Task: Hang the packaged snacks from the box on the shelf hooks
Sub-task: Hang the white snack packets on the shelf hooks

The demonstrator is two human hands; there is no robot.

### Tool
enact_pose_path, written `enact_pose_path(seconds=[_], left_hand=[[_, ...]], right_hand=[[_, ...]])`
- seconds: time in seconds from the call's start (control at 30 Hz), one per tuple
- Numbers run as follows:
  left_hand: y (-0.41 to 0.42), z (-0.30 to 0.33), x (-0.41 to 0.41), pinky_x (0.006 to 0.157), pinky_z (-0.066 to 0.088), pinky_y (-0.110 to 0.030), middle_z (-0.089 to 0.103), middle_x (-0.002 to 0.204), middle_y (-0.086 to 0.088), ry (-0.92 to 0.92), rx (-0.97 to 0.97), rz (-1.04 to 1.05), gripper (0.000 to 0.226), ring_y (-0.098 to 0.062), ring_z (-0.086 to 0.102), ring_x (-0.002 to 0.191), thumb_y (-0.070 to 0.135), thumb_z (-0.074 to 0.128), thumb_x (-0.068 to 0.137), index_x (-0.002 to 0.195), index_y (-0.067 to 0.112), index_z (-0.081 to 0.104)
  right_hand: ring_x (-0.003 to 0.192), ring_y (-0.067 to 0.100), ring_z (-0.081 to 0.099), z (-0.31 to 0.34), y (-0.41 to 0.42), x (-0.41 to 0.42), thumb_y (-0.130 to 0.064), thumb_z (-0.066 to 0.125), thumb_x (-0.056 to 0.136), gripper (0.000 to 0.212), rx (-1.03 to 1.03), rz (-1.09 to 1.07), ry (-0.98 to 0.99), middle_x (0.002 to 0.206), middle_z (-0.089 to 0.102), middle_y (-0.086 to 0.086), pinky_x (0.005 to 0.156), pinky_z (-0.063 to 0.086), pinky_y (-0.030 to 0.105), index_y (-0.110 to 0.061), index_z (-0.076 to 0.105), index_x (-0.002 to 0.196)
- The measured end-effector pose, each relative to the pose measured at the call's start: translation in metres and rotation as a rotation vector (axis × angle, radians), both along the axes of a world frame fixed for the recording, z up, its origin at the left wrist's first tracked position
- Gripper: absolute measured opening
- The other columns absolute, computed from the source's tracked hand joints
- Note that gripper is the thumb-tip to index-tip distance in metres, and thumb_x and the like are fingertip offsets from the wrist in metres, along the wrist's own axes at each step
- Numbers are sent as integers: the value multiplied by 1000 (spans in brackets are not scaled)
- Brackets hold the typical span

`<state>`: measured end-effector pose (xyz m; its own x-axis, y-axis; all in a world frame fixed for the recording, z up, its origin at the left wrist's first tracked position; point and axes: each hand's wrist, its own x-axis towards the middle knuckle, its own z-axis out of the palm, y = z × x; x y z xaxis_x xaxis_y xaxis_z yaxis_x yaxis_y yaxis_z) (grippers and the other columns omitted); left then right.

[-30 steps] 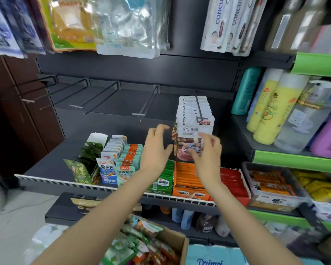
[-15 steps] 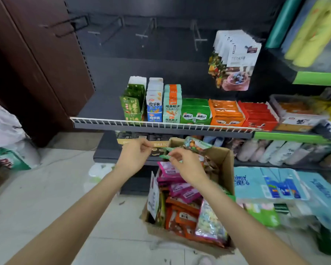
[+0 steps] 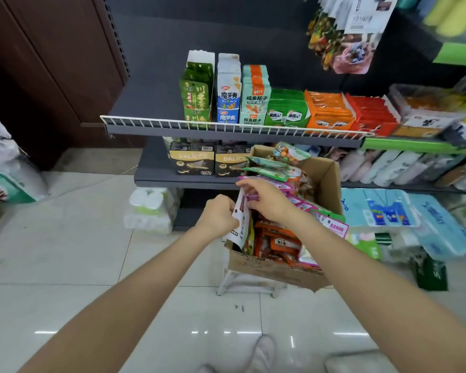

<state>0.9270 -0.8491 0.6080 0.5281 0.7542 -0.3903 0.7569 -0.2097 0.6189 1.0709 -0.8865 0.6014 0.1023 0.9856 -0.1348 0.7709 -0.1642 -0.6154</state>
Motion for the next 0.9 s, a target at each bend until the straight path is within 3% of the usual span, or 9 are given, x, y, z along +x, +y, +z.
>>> enact_pose_path(seconds=[0.07,0.13,0.27,0.4,0.53,0.6,0.7,0.8,0.9], left_hand=[[-1,-5,-4,60,46,-33,64,79,-11,-41,-13,25,9,-27,59,73,-1,61,76,81,5,66],[-2,-4,-7,74,57,-33,71,93,-9,-109,-94,24,17,-21,68,84,11,69,80,97,7,71],[2,-3,-12,77,58,-35,70,96,-8,-168,-269,66,52,-15,69,77,55,50,89,97,6,66],[7,-8,-8,84,55,-36,72,92,-11,-167,-134,99,42,-16,69,81,43,56,91,99,4,70],[2,-7,1,62,53,-17,70,78,-9,-140,-57,57,13,-12,67,65,17,68,85,85,4,72],[3,-6,3,64,56,-23,70,74,-9,-118,4,94,11,-17,70,68,7,62,86,81,4,72],[6,6,2,76,56,-36,71,80,-11,-186,91,160,11,-23,68,79,9,58,87,80,7,66],[12,32,3,64,42,-29,61,82,-6,-257,202,122,8,-20,56,76,10,50,92,86,7,55],[18,58,6,50,28,-27,47,64,-3,-351,258,69,9,-14,40,56,12,44,96,89,6,47]], right_hand=[[95,15,50,2,-3,3,-3,63,85,22,35,0,-45,102,51,0,82,43,25,-14,61,104],[85,15,50,7,-10,8,-5,68,81,14,59,-3,-31,85,49,-8,72,41,20,-15,57,83],[81,16,57,14,-29,28,0,65,83,13,37,-18,40,81,60,-3,74,43,21,-11,59,78],[86,18,60,16,-47,46,8,58,84,21,56,-129,93,87,65,2,79,46,27,-11,63,78],[78,11,62,23,-55,50,6,60,85,25,149,-226,132,84,68,1,71,47,17,-18,64,77],[73,10,62,29,-55,55,2,63,85,25,234,-290,180,77,67,-2,69,47,20,-21,63,76],[75,18,63,39,-53,59,-5,66,85,21,331,-324,168,75,65,-4,70,50,28,-23,61,75],[72,22,59,49,-48,58,-9,65,86,9,375,-338,193,76,62,2,68,48,30,-16,61,82],[63,15,50,61,-42,56,-10,60,90,16,415,-368,240,71,56,1,57,44,28,-21,57,79]])
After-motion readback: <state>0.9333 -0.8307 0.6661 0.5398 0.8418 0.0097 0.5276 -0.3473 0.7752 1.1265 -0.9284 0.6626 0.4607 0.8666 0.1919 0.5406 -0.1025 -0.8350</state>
